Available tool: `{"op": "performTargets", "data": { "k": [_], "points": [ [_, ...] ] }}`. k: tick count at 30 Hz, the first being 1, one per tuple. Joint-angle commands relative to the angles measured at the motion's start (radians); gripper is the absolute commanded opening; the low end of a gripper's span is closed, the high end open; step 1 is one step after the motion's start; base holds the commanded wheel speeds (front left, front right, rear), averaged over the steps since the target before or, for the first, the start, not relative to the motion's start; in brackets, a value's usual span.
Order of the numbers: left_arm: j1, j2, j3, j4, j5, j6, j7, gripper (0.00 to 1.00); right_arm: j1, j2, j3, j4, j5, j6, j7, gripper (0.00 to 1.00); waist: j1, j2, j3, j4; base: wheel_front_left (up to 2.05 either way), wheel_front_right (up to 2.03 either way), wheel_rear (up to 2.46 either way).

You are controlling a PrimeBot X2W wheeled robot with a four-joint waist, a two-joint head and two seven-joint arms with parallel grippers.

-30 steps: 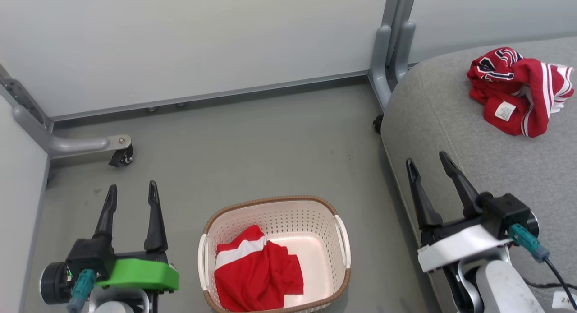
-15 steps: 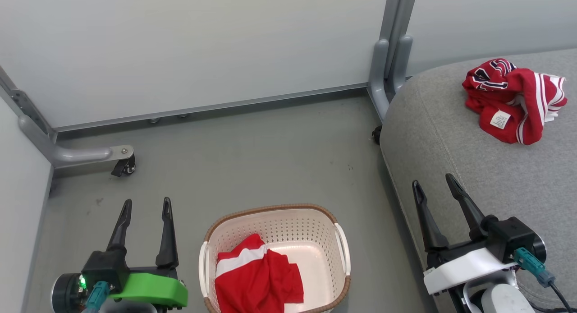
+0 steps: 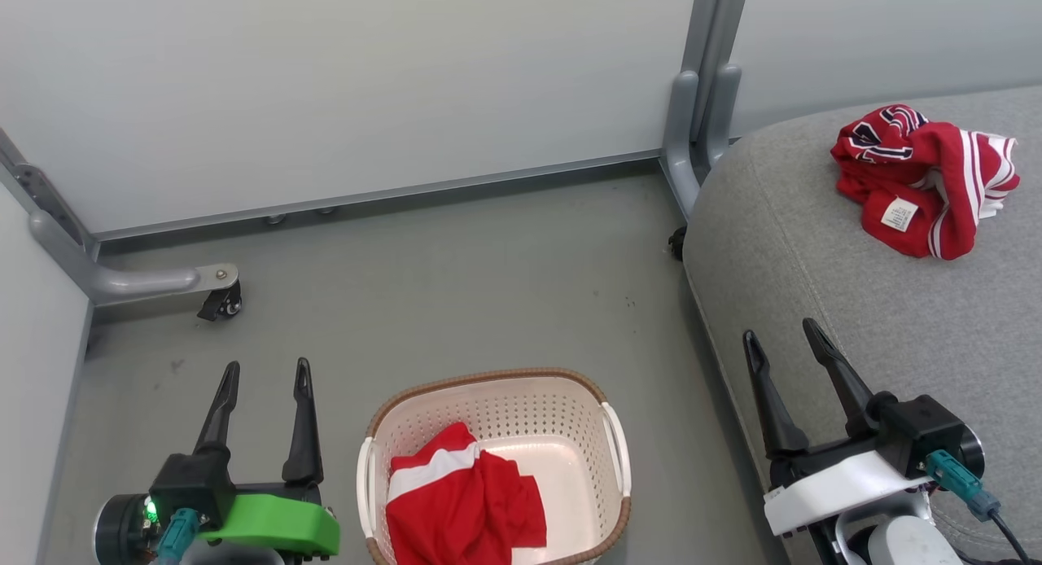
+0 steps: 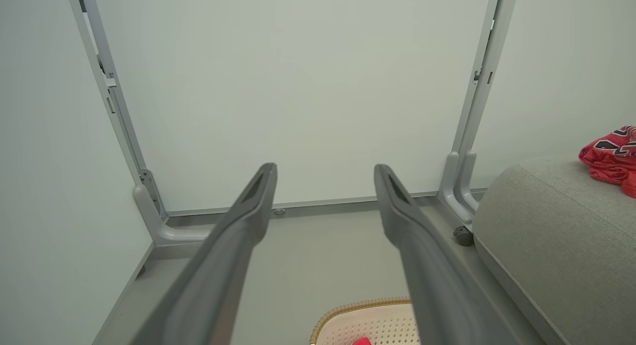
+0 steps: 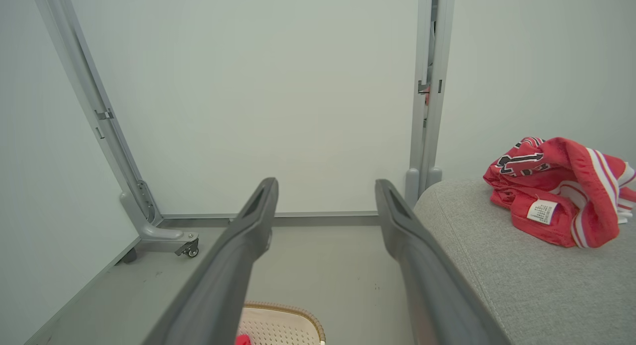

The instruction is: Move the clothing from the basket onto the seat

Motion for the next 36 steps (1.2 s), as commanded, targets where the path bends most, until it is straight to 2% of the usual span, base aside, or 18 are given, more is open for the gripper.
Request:
{"op": "performTargets", "data": {
  "k": [1,10,17,24,36],
  "points": [
    [0.012,0.0,0.002,0.0,0.002,-0.008,0.0,1.0,0.005,-0.002,-0.001,-0.001,-0.002,-0.001,-0.002,1.0,0.0001,0.0,0.001,-0.001,0.0,0.0,0.0],
    [0.001,0.0,0.001,0.005,0.006,-0.01,0.0,1.0,0.005,-0.002,-0.002,0.0,-0.004,-0.001,-0.002,1.0,0.0001,0.0,0.005,-0.004,0.0,0.0,0.0],
    [-0.078,0.001,-0.025,0.012,0.019,-0.025,0.0,1.0,-0.035,-0.002,0.002,-0.014,-0.012,-0.001,-0.002,1.0,0.0001,0.0,0.05,-0.026,0.0,0.0,0.0],
    [-0.221,0.012,-0.072,0.07,0.038,-0.052,0.0,1.0,-0.128,-0.002,0.008,-0.044,-0.03,-0.001,-0.002,1.0,0.0001,0.0,0.156,-0.084,0.0,0.0,0.0],
    [-0.461,0.046,-0.232,0.305,0.065,-0.075,-0.001,1.0,-0.324,-0.014,0.018,-0.111,-0.044,-0.001,-0.002,1.0,0.0001,0.0,0.393,-0.182,0.0,0.0,0.0]
  ]
}}
